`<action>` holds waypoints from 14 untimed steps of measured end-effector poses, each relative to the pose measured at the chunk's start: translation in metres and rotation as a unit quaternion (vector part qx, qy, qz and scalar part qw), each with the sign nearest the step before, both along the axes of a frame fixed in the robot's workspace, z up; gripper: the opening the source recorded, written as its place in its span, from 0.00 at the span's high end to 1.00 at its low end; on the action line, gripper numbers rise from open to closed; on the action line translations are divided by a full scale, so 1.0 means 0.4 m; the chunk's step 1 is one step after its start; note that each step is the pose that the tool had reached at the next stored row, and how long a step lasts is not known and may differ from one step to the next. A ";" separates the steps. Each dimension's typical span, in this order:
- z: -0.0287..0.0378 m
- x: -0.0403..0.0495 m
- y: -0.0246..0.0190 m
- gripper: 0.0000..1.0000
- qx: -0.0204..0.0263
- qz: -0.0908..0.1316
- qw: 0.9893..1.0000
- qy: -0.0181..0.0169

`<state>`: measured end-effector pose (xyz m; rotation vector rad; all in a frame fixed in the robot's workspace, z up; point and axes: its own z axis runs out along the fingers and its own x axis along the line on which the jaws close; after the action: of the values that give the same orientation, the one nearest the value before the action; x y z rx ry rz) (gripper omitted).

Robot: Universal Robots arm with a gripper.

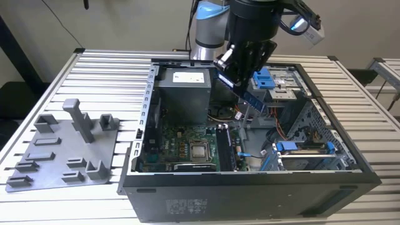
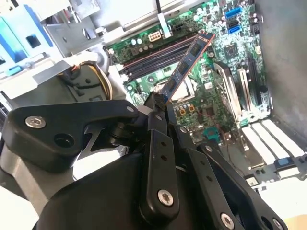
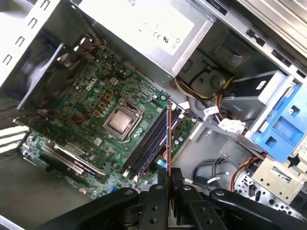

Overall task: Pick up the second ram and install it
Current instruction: 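Insert the second ram into the second slot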

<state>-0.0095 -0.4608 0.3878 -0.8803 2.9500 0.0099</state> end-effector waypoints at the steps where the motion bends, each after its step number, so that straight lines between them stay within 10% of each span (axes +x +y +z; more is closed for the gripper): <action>1: 0.000 0.000 0.000 0.86 0.000 -0.006 1.000 0.000; 8: -0.004 0.000 0.000 0.86 0.000 -0.055 0.999 0.000; 14: -0.007 0.001 0.000 0.86 0.000 -0.099 0.995 0.000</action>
<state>-0.0093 -0.4608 0.3852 -0.5839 3.0224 0.0001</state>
